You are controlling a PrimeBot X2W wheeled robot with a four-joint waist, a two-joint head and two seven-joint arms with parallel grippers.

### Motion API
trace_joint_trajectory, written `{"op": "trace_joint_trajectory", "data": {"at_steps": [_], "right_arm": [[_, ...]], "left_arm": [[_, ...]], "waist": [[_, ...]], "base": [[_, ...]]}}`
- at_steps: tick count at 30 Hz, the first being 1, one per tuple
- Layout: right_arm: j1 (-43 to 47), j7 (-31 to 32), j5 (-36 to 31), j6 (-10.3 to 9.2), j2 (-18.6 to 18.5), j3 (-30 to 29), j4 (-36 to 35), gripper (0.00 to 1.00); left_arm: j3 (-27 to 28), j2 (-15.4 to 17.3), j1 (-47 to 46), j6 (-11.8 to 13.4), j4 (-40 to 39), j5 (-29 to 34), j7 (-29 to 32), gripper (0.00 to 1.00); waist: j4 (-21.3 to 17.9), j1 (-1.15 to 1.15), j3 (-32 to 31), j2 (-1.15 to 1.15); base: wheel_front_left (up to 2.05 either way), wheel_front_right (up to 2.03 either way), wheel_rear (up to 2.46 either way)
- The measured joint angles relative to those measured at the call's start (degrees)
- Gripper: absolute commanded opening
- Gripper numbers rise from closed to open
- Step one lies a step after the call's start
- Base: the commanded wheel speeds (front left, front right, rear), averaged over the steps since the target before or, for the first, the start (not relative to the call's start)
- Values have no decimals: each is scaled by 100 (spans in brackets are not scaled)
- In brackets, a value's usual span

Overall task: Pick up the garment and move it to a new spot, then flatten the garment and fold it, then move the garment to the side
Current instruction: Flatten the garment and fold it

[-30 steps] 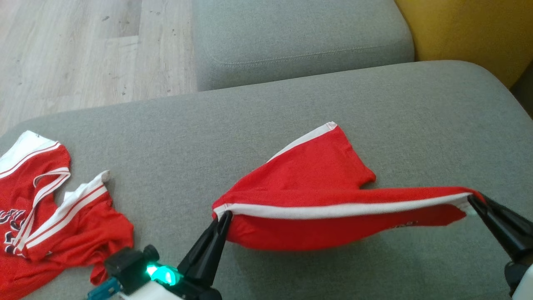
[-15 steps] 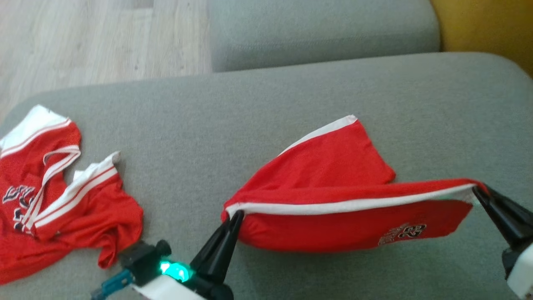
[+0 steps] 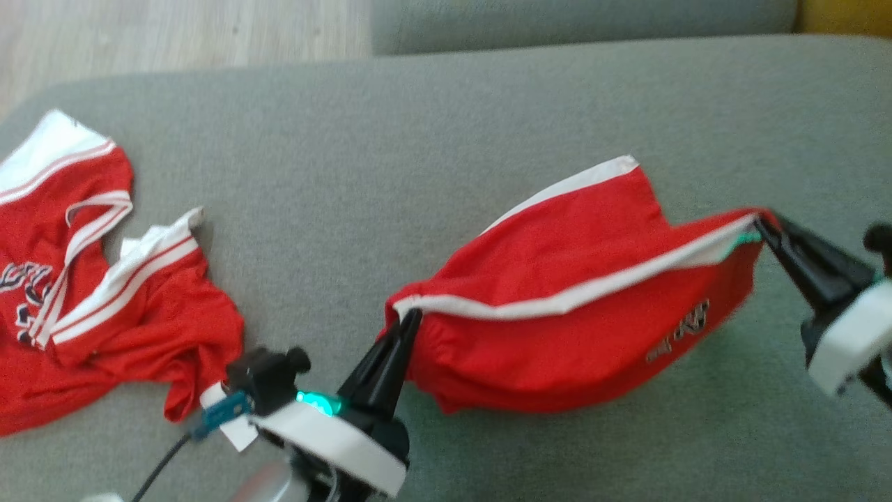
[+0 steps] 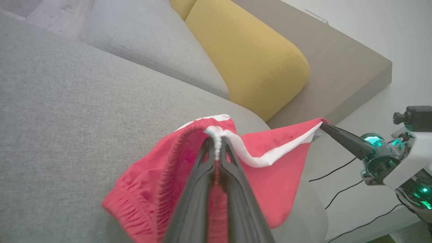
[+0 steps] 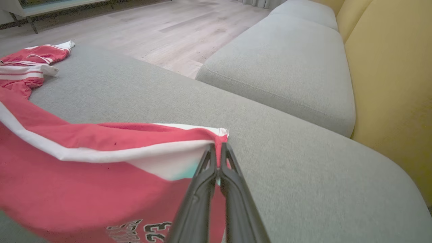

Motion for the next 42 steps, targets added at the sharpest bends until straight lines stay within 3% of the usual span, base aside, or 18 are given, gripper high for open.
{"op": "trace_joint_trajectory", "data": {"at_steps": [7, 14, 15, 16, 17, 18, 19, 20, 21, 22, 26, 29, 35, 42], "right_arm": [[-1445, -97, -29, 0, -324, 716, 872, 0], [-2673, -220, 311, 0, -327, 1662, 1850, 0], [-2810, -261, 383, 0, -303, 1803, 2009, 0], [-2937, -296, 469, 0, -267, 1937, 2170, 0], [-3057, -332, 536, 0, -222, 2076, 2326, 0], [-3162, -374, 608, 0, -163, 2205, 2471, 0], [-3244, -414, 698, 0, -94, 2314, 2596, 0], [-3316, -485, 781, 0, -26, 2416, 2717, 10], [-3368, -599, 833, 0, 40, 2482, 2833, 73], [-3410, -725, 881, 0, 89, 2521, 2941, 100], [-3431, -1192, 1006, 0, 185, 2594, 3251, 100], [-3362, -1489, 1100, 0, 258, 2610, 3300, 100], [-2520, -1870, 1143, 0, 868, 2168, 3695, 100], [-1813, -2063, 833, 0, 1756, 1221, 4690, 100]], "left_arm": [[76, -402, -647, -112, 649, -289, 10, 0], [79, -675, -1377, -166, 1629, -285, 153, 0], [78, -706, -1443, -172, 1742, -285, 155, 7], [71, -739, -1490, -214, 1848, -285, 156, 26], [56, -764, -1529, -243, 1945, -282, 156, 39], [46, -778, -1551, -266, 2035, -278, 156, 39], [42, -789, -1561, -276, 2116, -269, 151, 49], [40, -795, -1563, -316, 2201, -259, 138, 67], [29, -800, -1563, -320, 2269, -238, 113, 86], [15, -806, -1564, -347, 2331, -225, 87, 100], [-119, -764, -1577, -372, 2558, 164, -278, 100], [-136, -713, -1561, -234, 2696, 545, -803, 100], [265, -686, -1033, 388, 2540, 1128, -1173, 100], [1054, -917, 19, 1213, 1194, 2679, -1190, 100]], "waist": [[220, 1, 506, 0], [473, 0, 946, 0], [501, 0, 994, 0], [526, 0, 1035, 0], [547, 0, 1071, 0], [563, 0, 1099, 0], [572, 0, 1118, 0], [574, 0, 1129, 0], [570, 0, 1129, 0], [563, 0, 1122, 0], [511, -1, 1012, 0], [444, -2, 858, 0], [238, -2, 472, 0], [181, -3, 28, 0]], "base": [[0, 0, 0], [0, 0, 0], [0, 0, 0], [0, 0, 0], [0, 0, 0], [0, 0, 0], [0, 0, 0], [0, 0, 0], [0, 0, 0], [0, 0, 0], [0, 0, 0], [0, 0, 0], [0, 0, 0], [0, 0, 0]]}}
